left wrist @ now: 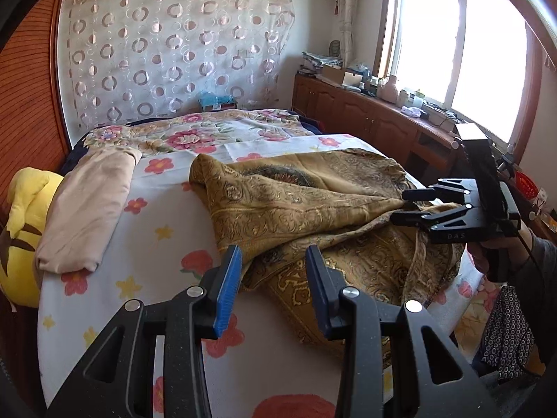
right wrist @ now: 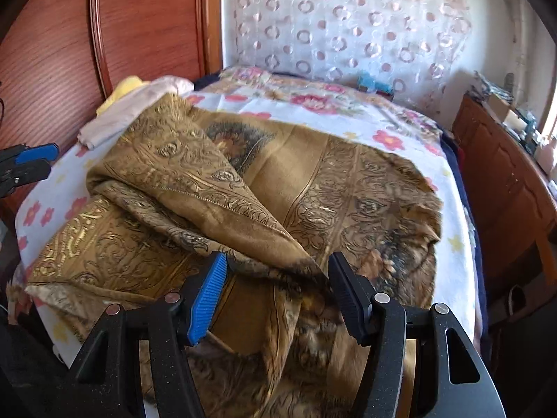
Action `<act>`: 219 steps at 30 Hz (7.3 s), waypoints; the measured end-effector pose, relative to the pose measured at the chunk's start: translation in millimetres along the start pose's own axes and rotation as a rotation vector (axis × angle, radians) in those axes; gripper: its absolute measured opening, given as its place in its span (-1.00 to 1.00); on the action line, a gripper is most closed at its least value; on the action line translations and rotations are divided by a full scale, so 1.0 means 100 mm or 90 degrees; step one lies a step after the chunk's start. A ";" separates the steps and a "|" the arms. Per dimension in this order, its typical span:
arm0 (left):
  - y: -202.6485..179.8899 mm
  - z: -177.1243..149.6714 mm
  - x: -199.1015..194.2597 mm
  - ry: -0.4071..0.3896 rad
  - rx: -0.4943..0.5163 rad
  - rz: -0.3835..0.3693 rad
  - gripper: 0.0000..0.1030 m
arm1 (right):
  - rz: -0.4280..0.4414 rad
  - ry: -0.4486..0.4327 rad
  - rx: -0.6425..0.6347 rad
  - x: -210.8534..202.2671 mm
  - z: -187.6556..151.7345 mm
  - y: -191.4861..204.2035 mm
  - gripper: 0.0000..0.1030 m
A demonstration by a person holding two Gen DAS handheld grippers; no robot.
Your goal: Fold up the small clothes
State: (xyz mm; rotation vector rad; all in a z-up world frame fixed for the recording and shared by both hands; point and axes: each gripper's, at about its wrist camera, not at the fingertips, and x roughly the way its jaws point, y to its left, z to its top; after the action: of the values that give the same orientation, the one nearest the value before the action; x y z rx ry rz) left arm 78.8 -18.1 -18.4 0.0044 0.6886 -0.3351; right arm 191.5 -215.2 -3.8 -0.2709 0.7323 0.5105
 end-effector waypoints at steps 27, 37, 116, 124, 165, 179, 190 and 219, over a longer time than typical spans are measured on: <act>0.03 -0.09 -0.03 0.005 -0.009 -0.007 -0.24 | 0.057 0.054 -0.070 0.33 0.30 0.11 -0.56; 0.06 -0.09 -0.10 -0.016 -0.016 0.004 -0.24 | 0.063 -0.093 -0.036 -0.57 0.24 0.23 -0.86; -0.10 -0.23 -0.04 -0.002 -0.002 -0.006 -0.24 | -0.212 -0.018 0.094 0.56 1.29 -1.06 -0.79; -0.20 -0.25 0.02 0.012 0.013 -0.018 -0.24 | -0.172 -0.030 0.107 0.50 1.20 -0.85 -0.51; -0.71 -0.55 -0.35 0.091 0.083 -0.160 -0.93 | -0.076 -0.021 0.133 -0.74 -0.77 -0.28 -0.51; -0.54 -0.48 -0.23 0.091 0.047 -0.108 -0.51 | -0.080 -0.004 0.135 -0.81 -0.87 -0.25 -0.39; -0.52 -0.49 -0.03 0.117 0.049 -0.090 -0.51 | -0.094 -0.005 0.139 -0.81 -0.85 -0.25 -0.13; -0.53 -0.58 0.26 0.166 0.044 -0.132 -0.42 | -0.077 0.011 0.203 -0.72 -1.15 -0.31 0.19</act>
State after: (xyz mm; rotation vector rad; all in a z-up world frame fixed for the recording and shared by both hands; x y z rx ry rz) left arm 45.2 -69.1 -73.5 0.0432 0.9381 -0.5640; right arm 97.2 -313.2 -34.7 -0.0212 0.7970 0.2720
